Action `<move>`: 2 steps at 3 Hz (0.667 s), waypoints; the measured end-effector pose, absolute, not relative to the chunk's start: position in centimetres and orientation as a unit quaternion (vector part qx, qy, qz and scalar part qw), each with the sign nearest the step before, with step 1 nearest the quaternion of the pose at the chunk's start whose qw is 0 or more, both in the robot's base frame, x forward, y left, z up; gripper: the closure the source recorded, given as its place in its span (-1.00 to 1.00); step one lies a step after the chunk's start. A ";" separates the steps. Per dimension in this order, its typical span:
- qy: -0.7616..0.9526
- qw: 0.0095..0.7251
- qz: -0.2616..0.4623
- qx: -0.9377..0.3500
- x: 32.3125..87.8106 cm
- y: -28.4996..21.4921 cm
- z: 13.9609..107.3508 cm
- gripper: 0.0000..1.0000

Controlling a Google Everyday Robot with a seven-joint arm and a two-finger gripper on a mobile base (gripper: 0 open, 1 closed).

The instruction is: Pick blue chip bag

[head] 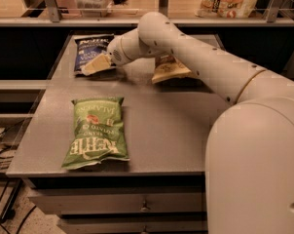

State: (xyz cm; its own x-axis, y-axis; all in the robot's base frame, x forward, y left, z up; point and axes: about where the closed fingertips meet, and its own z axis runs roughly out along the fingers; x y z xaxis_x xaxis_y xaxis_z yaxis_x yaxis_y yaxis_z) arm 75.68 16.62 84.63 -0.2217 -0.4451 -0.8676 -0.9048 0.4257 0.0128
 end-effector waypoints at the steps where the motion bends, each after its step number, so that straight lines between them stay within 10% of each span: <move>1: 0.737 0.423 0.274 -0.451 75.9 16.8 84.5 -0.17; 2: 0.737 0.438 0.265 -0.441 75.9 16.3 85.8 0.30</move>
Offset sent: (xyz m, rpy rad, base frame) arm 0.0043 -0.0154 0.0325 0.0303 -0.0587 -0.0970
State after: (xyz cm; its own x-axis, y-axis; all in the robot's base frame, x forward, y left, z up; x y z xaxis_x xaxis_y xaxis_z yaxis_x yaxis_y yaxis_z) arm 75.93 16.32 85.78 -0.2267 -0.4189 -0.8793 -0.8826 0.4700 0.0036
